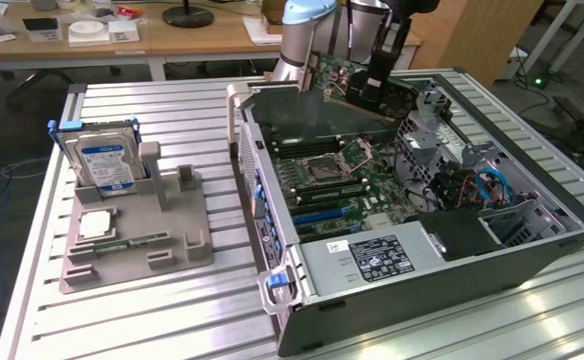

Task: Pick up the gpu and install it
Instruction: 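Insert the gpu into the slot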

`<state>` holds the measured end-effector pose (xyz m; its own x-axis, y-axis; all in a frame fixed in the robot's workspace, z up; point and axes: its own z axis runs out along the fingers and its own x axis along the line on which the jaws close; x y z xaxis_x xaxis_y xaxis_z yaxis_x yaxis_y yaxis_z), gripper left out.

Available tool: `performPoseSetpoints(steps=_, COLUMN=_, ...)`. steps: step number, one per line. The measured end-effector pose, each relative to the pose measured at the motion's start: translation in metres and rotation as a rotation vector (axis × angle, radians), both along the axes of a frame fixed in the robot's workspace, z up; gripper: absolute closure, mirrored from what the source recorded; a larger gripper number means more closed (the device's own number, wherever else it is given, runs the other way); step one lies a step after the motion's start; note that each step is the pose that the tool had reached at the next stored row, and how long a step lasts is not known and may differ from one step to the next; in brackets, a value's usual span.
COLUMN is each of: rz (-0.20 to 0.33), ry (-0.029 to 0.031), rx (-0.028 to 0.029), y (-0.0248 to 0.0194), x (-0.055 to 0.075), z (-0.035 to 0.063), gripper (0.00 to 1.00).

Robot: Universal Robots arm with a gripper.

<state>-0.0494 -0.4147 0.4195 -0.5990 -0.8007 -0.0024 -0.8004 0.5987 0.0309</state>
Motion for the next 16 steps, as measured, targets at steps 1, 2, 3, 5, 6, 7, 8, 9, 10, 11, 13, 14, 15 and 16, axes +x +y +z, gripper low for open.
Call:
performPoseSetpoints(steps=1, rz=0.005, ry=0.0000, rx=0.0000, y=0.0000, x=0.0000, z=0.0000, gripper=0.73)
performPoseSetpoints(steps=2, rz=0.010, ry=0.0000, rx=0.0000, y=0.0000, x=0.0000, z=0.0000, gripper=0.73)
performPoseSetpoints(steps=3, rz=0.015, ry=0.0000, rx=0.0000, y=0.0000, x=0.0000, z=-0.0001, gripper=0.73)
performPoseSetpoints(steps=5, rz=0.025, ry=-0.0001, rx=0.0000, y=0.0000, x=0.0000, z=-0.0001, gripper=0.73)
performPoseSetpoints(steps=6, rz=0.030, ry=0.0000, rx=0.0000, y=0.0000, x=0.0000, z=-0.0001, gripper=0.73)
performPoseSetpoints(steps=7, rz=0.036, ry=0.0000, rx=0.0000, y=0.0000, x=0.0000, z=-0.0002, gripper=0.73)
performPoseSetpoints(steps=8, rz=0.041, ry=0.0000, rx=0.0000, y=0.0000, x=0.0000, z=-0.0002, gripper=0.73)
performPoseSetpoints(steps=9, rz=0.047, ry=0.0000, rx=0.0000, y=0.0000, x=0.0000, z=-0.0002, gripper=0.73)
performPoseSetpoints(steps=10, rz=0.052, ry=0.0000, rx=0.0000, y=0.0000, x=0.0000, z=-0.0003, gripper=0.73)
performPoseSetpoints(steps=11, rz=0.057, ry=0.0000, rx=0.0000, y=0.0000, x=0.0000, z=-0.0003, gripper=0.73)
performPoseSetpoints(steps=13, rz=0.067, ry=0.0000, rx=0.0000, y=0.0000, x=0.0000, z=-0.0003, gripper=0.73)
performPoseSetpoints(steps=14, rz=0.073, ry=0.0000, rx=0.0000, y=0.0000, x=0.0000, z=-0.0004, gripper=0.73)
performPoseSetpoints(steps=15, rz=0.078, ry=0.0000, rx=0.0000, y=0.0000, x=0.0000, z=-0.0004, gripper=0.73)
performPoseSetpoints(steps=16, rz=0.083, ry=0.0000, rx=0.0000, y=0.0000, x=0.0000, z=-0.0004, gripper=0.73)
